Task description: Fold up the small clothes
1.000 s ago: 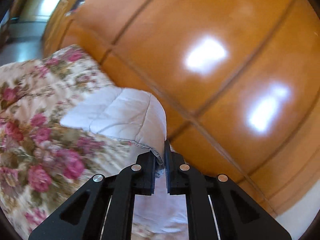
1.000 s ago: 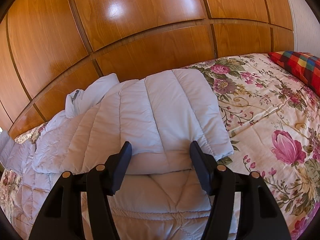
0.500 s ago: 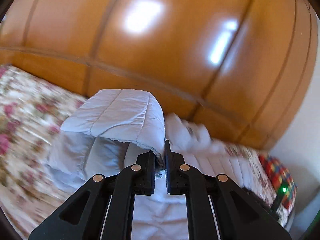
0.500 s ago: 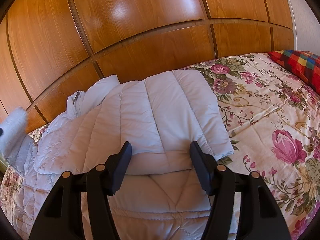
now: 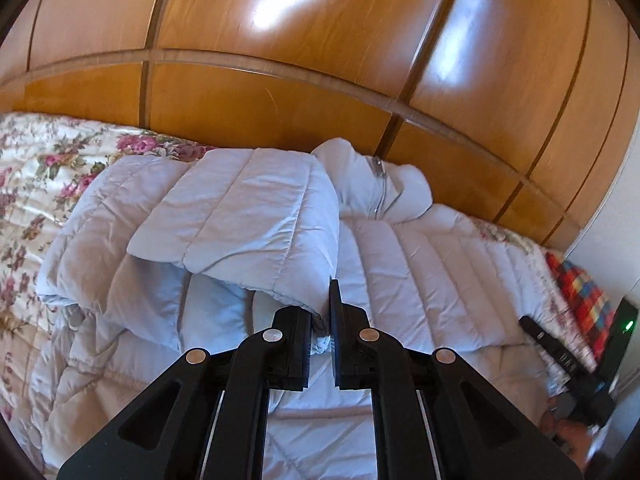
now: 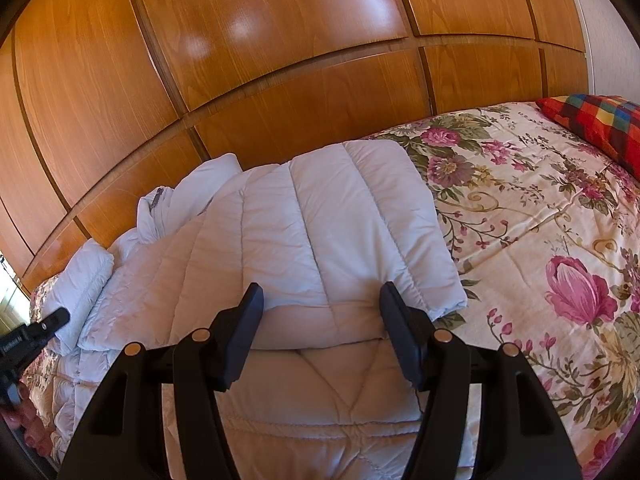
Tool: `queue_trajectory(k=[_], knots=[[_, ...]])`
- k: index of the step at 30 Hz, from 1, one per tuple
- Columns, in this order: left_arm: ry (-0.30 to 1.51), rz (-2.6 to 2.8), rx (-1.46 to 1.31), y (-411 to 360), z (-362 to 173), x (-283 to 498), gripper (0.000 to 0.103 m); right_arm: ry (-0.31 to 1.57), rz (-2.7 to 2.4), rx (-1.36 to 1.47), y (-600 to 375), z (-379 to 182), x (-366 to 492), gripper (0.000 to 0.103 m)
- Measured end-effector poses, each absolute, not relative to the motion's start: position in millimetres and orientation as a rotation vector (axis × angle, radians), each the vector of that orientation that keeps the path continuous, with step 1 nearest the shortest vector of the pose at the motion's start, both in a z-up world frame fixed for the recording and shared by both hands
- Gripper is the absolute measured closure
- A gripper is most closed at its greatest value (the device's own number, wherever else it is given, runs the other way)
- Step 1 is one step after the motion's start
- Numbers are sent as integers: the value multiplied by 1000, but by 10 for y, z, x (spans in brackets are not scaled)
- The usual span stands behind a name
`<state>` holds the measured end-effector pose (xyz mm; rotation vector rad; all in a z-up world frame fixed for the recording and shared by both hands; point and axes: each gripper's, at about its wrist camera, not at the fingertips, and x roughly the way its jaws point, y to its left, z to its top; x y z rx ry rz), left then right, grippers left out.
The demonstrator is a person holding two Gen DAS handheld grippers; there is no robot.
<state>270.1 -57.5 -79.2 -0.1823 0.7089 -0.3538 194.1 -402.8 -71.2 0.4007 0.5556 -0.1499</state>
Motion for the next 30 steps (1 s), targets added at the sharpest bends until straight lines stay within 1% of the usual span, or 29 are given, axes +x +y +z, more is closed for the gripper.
queue_trajectory(k=[3, 4, 6, 7, 8, 11, 13, 15, 19, 21, 23, 24, 25, 26, 29, 30], knots=[[700, -338, -125, -661, -817, 2677, 97, 555, -150, 400, -4028, -713, 1940, 42], [702, -327, -102, -696, -832, 2669, 94, 555, -150, 400, -4028, -713, 1940, 42], [715, -338, -63, -773, -846, 2656, 71, 555, -152, 398, -4027, -711, 1938, 42], [718, -366, -32, -833, -845, 2618, 38, 556, -153, 397, -4029, -712, 1940, 42], [699, -397, -3, -876, -829, 2553, 25, 555, -153, 397, -4027, -710, 1941, 42], [616, -445, 89, -938, -750, 2335, 25, 555, -156, 392, -4022, -706, 1940, 42], [596, -441, 90, -858, -710, 2269, 25, 555, -160, 381, -4010, -700, 1942, 42], [586, -429, 14, -637, -675, 2244, 25, 554, -163, 373, -4005, -697, 1936, 42], [576, -286, -249, 138, -713, 2280, 26, 555, -172, 354, -3976, -691, 1936, 42], [615, -215, -335, 409, -789, 2369, 34, 555, -179, 337, -3952, -680, 1931, 41], [685, -141, -432, 695, -918, 2491, 49, 555, -184, 295, -3879, -645, 1931, 38], [710, -113, -460, 789, -970, 2540, 53, 560, -185, 266, -3823, -620, 1941, 38], [750, -81, -474, 893, -1042, 2615, 60, 576, -183, 211, -3715, -568, 1960, 38], [764, -67, -473, 939, -1072, 2653, 64, 581, -171, 165, -3612, -519, 1964, 38], [797, -51, -451, 1043, -1176, 2739, 64, 545, -50, 8, -3136, -289, 1898, 38], [801, -57, -463, 1067, -1212, 2759, 64, 537, -8, -31, -2972, -218, 1883, 37]])
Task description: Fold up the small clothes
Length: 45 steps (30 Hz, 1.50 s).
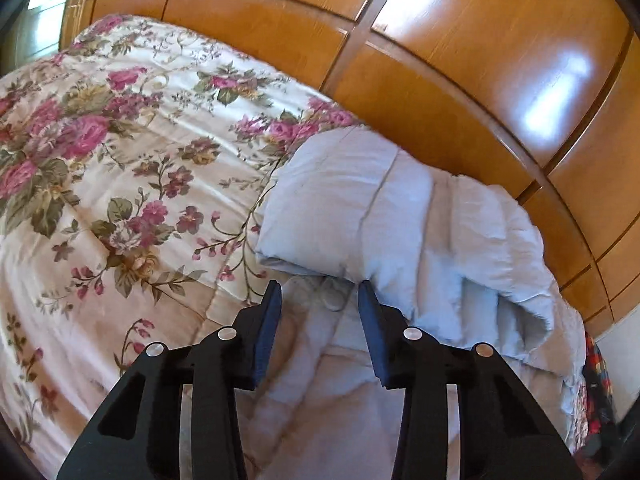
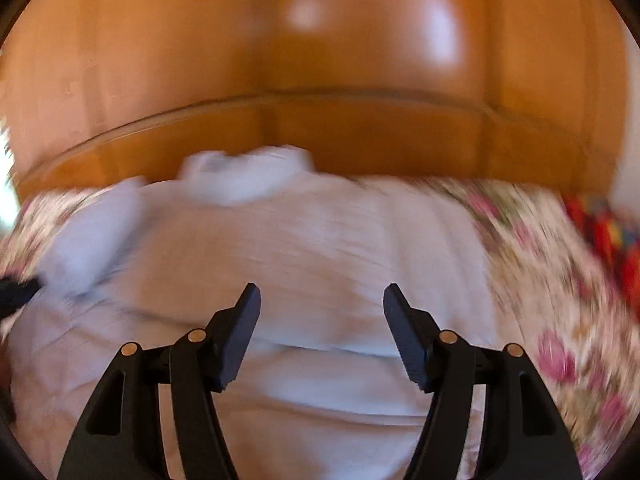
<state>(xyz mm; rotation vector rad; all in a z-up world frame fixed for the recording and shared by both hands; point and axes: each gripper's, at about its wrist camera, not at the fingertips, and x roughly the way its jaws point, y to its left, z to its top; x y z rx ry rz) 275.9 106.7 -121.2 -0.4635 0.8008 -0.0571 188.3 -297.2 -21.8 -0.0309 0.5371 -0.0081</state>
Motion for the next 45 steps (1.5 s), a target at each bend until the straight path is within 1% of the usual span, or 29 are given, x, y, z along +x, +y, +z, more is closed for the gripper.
queue_trajectory(k=[3, 4, 7, 10, 13, 16, 17, 18, 19, 20, 23, 25, 29, 30, 31, 32, 34, 35, 38, 40, 41, 42, 45], knots=[[787, -83, -542, 1152, -1321, 2760, 64, 540, 119, -172, -2371, -53, 1901, 28], [772, -94, -561, 1177, -1342, 2730, 64, 545, 158, -244, -2106, -26, 1932, 28], [732, -112, -606, 1231, -1373, 2643, 64, 550, 204, -457, -1424, -64, 2046, 28], [714, -109, -626, 1249, -1371, 2561, 64, 529, 198, -602, -952, -193, 2174, 29], [720, -103, -611, 1227, -1362, 2564, 64, 550, 167, -671, -723, -319, 2374, 29], [728, -95, -590, 1199, -1361, 2592, 64, 539, 114, -734, -605, -434, 2555, 36], [730, -94, -588, 1194, -1363, 2595, 64, 538, 74, -724, -582, -460, 2610, 43], [734, -94, -587, 1192, -1370, 2598, 64, 542, 69, -723, -574, -469, 2643, 57], [736, -95, -588, 1200, -1377, 2608, 64, 554, 62, -700, -607, -461, 2695, 69], [738, -96, -590, 1204, -1382, 2611, 64, 561, 60, -652, -663, -427, 2720, 87], [739, -100, -596, 1215, -1392, 2611, 64, 562, 71, -367, -1065, -175, 2698, 92], [742, -100, -597, 1219, -1398, 2616, 64, 572, 71, -155, -1436, -63, 2695, 93], [777, -79, -559, 1172, -1372, 2682, 64, 640, 82, 193, -2098, -115, 2681, 93], [794, -73, -540, 1150, -1357, 2717, 63, 653, 83, 242, -2192, -151, 2678, 93], [809, -67, -515, 1123, -1330, 2756, 63, 673, 101, 323, -2336, -216, 2687, 92], [815, -64, -496, 1106, -1304, 2790, 63, 684, 127, 385, -2422, -257, 2689, 87], [820, -67, -473, 1093, -1251, 2864, 63, 686, 160, 510, -2634, -366, 2683, 62], [818, -71, -467, 1095, -1227, 2899, 64, 671, 156, 548, -2709, -398, 2662, 53], [818, -66, -439, 1097, -1175, 3014, 63, 666, 134, 643, -2911, -508, 2669, 55], [812, -61, -420, 1097, -1162, 3061, 63, 686, 139, 681, -3006, -554, 2715, 78], [810, -54, -405, 1094, -1169, 3075, 63, 701, 142, 688, -3029, -570, 2734, 94], [812, -47, -397, 1095, -1191, 3088, 63, 706, 145, 689, -3041, -569, 2743, 97], [796, -36, -405, 1106, -1193, 3062, 63, 657, 152, 655, -3064, -425, 2680, 98]])
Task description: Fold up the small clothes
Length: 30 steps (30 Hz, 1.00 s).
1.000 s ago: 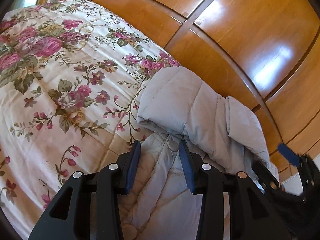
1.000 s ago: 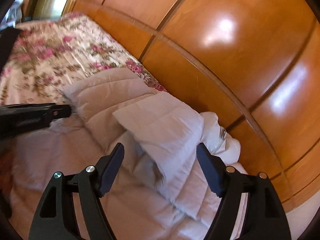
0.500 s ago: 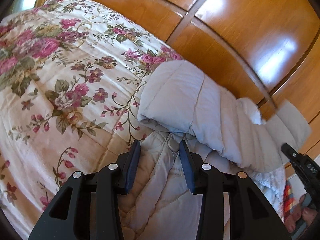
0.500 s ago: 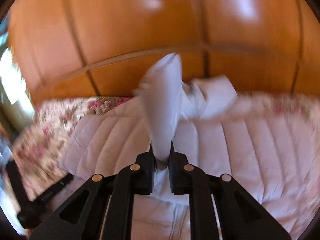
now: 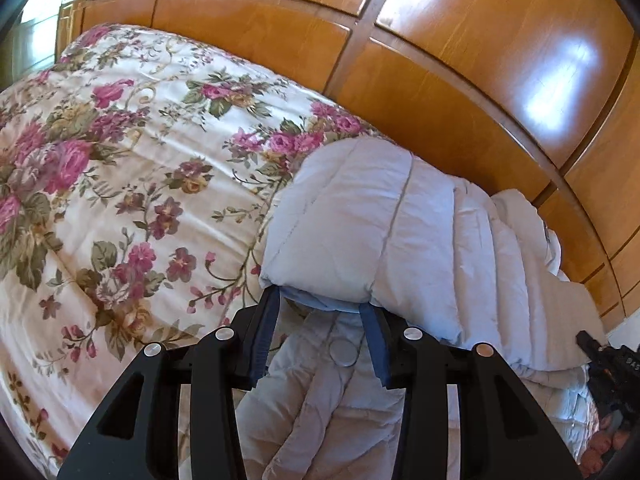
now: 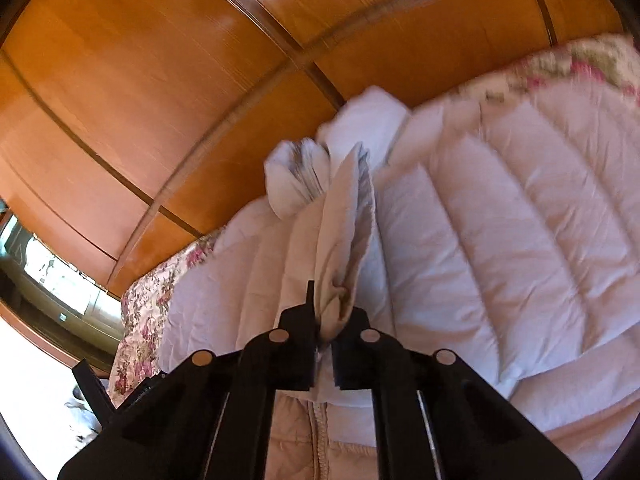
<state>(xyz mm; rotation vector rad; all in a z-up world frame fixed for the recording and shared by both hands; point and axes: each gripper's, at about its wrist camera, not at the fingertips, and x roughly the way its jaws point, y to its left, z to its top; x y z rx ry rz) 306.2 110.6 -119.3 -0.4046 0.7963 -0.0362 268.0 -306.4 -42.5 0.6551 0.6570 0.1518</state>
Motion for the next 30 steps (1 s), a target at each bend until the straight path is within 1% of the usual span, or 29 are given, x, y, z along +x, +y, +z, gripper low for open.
queue_trajectory(k=[4, 9, 11, 16, 17, 18, 19, 22, 24, 30], knots=[[780, 1, -403, 1124, -1173, 3025, 63, 580, 80, 583, -3180, -247, 2528, 99], [809, 6, -417, 1138, -1279, 3069, 63, 669, 44, 582, -3289, -561, 2597, 99], [812, 8, -409, 1129, -1297, 3078, 63, 673, 41, 591, -3305, -675, 2590, 98], [820, 12, -411, 1137, -1333, 3101, 63, 677, 28, 536, -3262, -698, 2613, 98], [818, 11, -413, 1142, -1327, 3101, 67, 679, 30, 531, -3248, -684, 2609, 98], [812, 8, -420, 1154, -1315, 3095, 74, 683, 39, 528, -3233, -662, 2604, 98], [799, 10, -434, 1184, -1289, 3084, 75, 683, 51, 529, -3212, -643, 2600, 98], [757, 27, -482, 1291, -1258, 3044, 76, 666, 101, 545, -3125, -558, 2546, 98], [782, 27, -510, 1329, -1330, 3069, 76, 667, 111, 553, -3085, -561, 2553, 98], [784, 5, -579, 1404, -1429, 3047, 75, 707, 87, 552, -3056, -786, 2685, 100]])
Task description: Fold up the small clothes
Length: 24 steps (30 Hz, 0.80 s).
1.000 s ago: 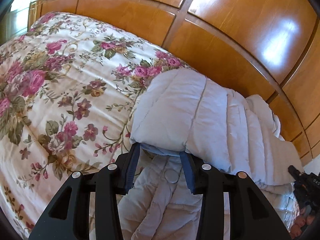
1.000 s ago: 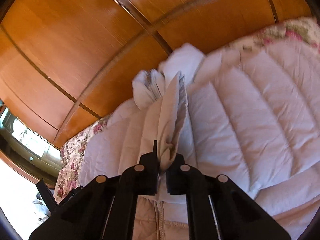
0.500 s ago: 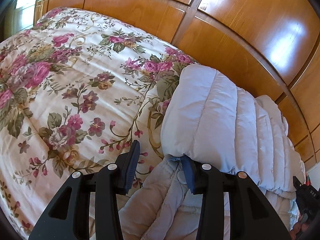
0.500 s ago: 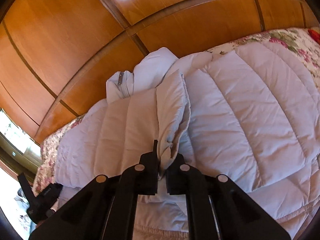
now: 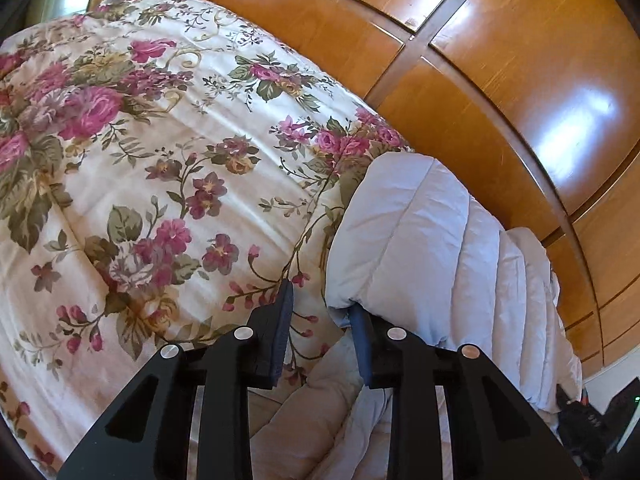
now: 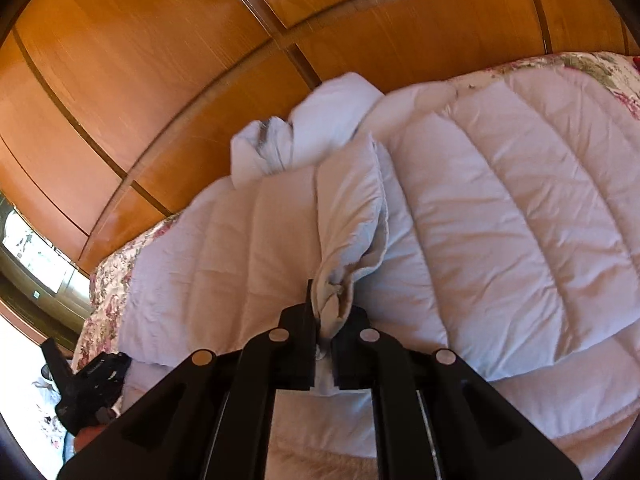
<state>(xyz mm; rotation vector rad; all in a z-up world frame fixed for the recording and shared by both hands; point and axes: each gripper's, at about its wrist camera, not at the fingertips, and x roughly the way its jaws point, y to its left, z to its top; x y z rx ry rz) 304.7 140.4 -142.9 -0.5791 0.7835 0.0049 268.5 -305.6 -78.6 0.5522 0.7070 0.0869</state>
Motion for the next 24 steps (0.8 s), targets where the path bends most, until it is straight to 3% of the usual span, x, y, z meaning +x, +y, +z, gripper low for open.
queue_trajectory(k=[4, 8, 13, 16, 24], knots=[[805, 5, -552, 1371, -1375, 2941, 75, 713, 88, 552, -3078, -722, 2662, 93], [777, 87, -501, 1406, -1179, 2609, 75, 636, 57, 578, -3221, -555, 2374, 53], [608, 65, -380, 1174, -657, 2470, 75, 548, -35, 475, -3358, -311, 2102, 51], [602, -18, -258, 772, -514, 2748, 75, 547, -27, 353, -3310, -201, 2184, 63], [701, 6, 32, 293, -994, 3504, 75, 674, -60, 134, -3288, -382, 2691, 64]])
